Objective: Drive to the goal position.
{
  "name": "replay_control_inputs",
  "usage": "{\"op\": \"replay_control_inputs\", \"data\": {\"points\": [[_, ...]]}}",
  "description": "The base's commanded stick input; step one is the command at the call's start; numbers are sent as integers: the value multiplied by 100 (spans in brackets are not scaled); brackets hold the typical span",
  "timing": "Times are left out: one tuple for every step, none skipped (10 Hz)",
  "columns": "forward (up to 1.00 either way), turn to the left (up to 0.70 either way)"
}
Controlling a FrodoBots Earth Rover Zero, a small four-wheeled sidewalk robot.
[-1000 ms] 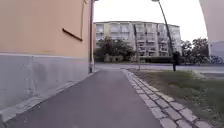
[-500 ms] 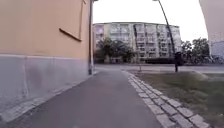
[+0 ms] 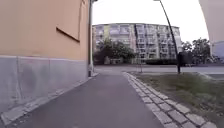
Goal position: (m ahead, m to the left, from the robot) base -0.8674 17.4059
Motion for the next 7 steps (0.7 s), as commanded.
{"op": "replay_control_inputs", "data": {"points": [[45, 0], [45, 0], [45, 0], [45, 0], [45, 0], [45, 0], [45, 0]]}}
